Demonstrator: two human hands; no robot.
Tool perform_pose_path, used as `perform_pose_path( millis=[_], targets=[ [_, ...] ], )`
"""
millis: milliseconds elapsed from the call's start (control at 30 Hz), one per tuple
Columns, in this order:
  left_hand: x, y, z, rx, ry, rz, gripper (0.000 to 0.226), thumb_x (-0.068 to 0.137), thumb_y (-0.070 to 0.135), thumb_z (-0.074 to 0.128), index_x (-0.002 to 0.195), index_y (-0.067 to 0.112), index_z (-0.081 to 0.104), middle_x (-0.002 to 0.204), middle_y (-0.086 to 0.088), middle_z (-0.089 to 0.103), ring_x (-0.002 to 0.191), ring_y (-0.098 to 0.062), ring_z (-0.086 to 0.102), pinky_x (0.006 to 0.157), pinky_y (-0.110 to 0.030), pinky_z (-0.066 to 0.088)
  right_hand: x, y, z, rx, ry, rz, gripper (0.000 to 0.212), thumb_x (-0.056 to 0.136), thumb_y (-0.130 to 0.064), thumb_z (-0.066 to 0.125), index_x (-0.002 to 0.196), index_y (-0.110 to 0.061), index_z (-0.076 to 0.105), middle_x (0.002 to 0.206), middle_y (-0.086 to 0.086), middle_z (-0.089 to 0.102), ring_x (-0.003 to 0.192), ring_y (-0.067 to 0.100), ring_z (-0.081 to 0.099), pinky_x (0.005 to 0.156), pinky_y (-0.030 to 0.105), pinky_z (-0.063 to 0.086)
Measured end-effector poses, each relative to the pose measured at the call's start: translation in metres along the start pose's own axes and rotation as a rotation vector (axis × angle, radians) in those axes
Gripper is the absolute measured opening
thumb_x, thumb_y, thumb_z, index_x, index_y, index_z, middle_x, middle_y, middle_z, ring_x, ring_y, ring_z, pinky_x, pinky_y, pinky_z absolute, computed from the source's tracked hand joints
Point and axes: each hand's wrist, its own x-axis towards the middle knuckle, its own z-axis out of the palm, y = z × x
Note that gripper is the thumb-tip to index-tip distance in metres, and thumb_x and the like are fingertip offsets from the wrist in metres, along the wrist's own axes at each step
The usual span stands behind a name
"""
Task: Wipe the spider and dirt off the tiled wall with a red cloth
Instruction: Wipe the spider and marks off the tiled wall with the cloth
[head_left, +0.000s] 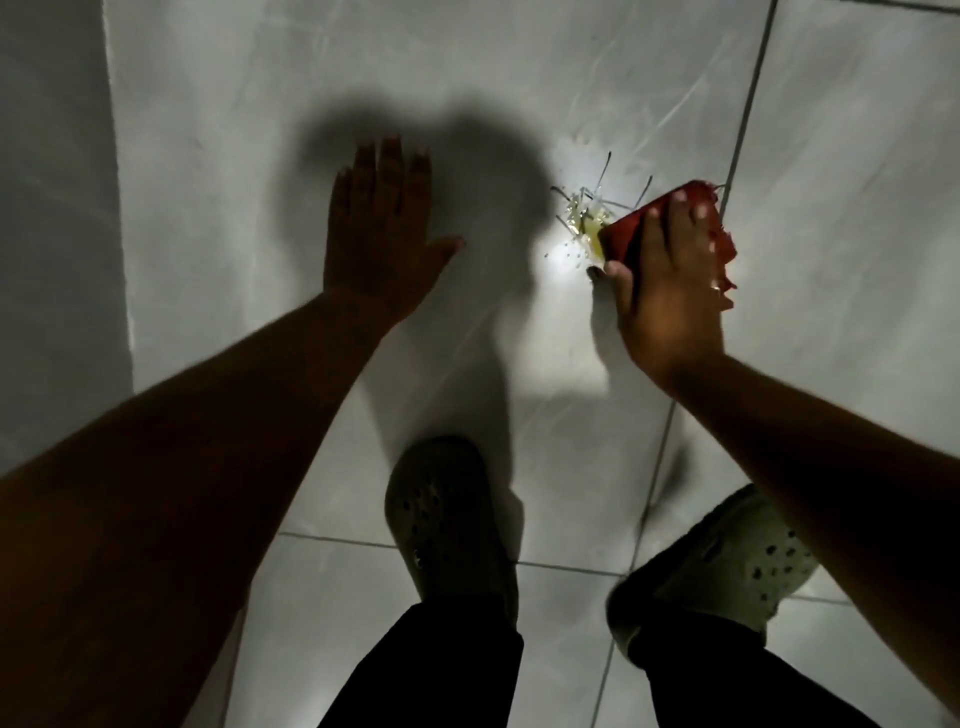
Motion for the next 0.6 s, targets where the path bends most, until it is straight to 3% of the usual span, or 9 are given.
perform_pose_path(
  millis=[67,167,300,433,500,600],
  targets=[
    [0.012,0.004,0.014,0.0,0.015,-0.002,0.089,0.092,0.069,0.025,0.154,0.011,0.003,0.162,-0.022,0.003,0.15,-0.041,0.001,0.122,-0.053,0.006,0.012,-0.005,0.013,-0.039,-0.022,0.041,0.062,0.103,-0.037,0.029,0.15,0.002,0.018,0.161,0.024,0.007,0.149,0.041,0.002,0.123,0.05,0.006],
    [0.021,0.007,0.03,-0.031,0.042,-0.008,0.092,0.09,0.072,0.021,0.154,0.009,0.004,0.162,-0.023,0.005,0.15,-0.042,0.003,0.121,-0.055,0.007,0.014,-0.026,0.031,0.014,0.01,0.084,0.066,0.1,-0.039,0.027,0.15,0.004,0.015,0.16,0.027,0.005,0.149,0.041,0.001,0.122,0.051,0.002],
    [0.024,-0.009,0.039,0.0,0.076,-0.013,0.093,0.09,0.075,0.016,0.155,0.01,0.003,0.162,-0.022,0.004,0.15,-0.04,0.002,0.122,-0.051,0.005,-0.012,-0.038,0.053,0.041,-0.102,-0.208,0.065,0.098,-0.032,0.033,0.15,0.003,0.016,0.16,0.025,0.009,0.15,0.038,0.004,0.123,0.049,0.005],
    [0.025,-0.016,0.04,0.017,0.068,-0.003,0.085,0.093,0.07,0.017,0.155,0.013,0.006,0.162,-0.023,0.004,0.15,-0.041,0.002,0.122,-0.052,0.006,-0.026,0.026,0.043,-0.188,-0.191,-0.404,0.057,0.099,-0.032,0.033,0.148,-0.003,0.028,0.158,0.02,0.024,0.147,0.036,0.021,0.119,0.055,0.021],
    [0.026,-0.016,0.039,0.025,0.069,0.036,0.081,0.095,0.067,0.017,0.154,0.014,0.009,0.162,-0.023,0.005,0.15,-0.042,0.004,0.121,-0.054,0.007,-0.022,0.062,0.026,-0.261,-0.205,-0.373,0.057,0.098,-0.034,0.031,0.147,-0.006,0.03,0.157,0.02,0.028,0.145,0.038,0.026,0.115,0.059,0.025],
    [0.03,-0.012,0.039,0.013,0.091,0.038,0.085,0.092,0.071,0.018,0.154,0.014,0.007,0.162,-0.023,0.008,0.149,-0.044,0.006,0.12,-0.056,0.008,-0.011,0.079,0.01,-0.188,-0.153,-0.191,0.058,0.1,-0.032,0.034,0.15,-0.005,0.023,0.159,0.022,0.018,0.148,0.039,0.015,0.117,0.057,0.018]
  ],
)
